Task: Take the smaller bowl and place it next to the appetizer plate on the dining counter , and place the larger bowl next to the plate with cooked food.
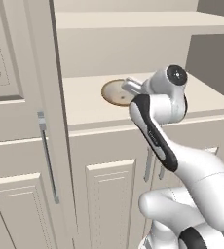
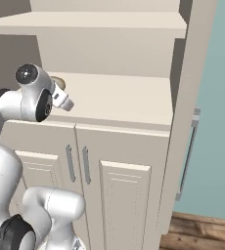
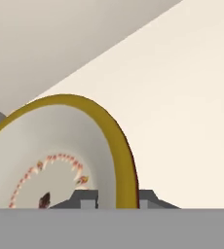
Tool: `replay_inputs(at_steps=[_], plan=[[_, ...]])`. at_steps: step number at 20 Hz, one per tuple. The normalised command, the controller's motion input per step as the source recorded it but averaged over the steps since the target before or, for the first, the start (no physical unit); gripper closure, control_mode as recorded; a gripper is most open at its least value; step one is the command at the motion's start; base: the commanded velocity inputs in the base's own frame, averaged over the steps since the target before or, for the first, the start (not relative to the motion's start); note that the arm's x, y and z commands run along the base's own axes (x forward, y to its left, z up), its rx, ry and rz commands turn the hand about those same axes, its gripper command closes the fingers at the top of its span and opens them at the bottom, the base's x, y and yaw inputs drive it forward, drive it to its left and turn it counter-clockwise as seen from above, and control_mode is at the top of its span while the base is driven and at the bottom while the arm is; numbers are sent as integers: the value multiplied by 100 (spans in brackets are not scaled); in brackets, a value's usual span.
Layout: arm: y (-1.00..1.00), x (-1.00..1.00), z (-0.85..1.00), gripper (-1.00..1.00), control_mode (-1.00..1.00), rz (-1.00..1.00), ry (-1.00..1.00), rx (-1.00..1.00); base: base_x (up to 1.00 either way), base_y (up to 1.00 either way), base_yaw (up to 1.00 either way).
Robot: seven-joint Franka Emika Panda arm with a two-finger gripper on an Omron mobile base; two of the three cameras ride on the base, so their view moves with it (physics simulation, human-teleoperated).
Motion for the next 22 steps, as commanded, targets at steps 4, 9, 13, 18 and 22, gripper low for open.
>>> replay_inputs(at_steps=[4, 9, 13, 18, 22], plan=[[-51, -88, 58, 100, -100, -1, 15, 9, 0, 0, 0], [-29, -75, 25, 100, -100, 0, 25, 3, 0, 0, 0], [0, -90, 0, 100, -100, 0, 0, -5, 0, 0, 0], [-6, -95, 0, 100, -100, 0, -18, -2, 0, 0, 0], [-24, -85, 1, 100, -100, 0, -4, 0, 0, 0, 0]])
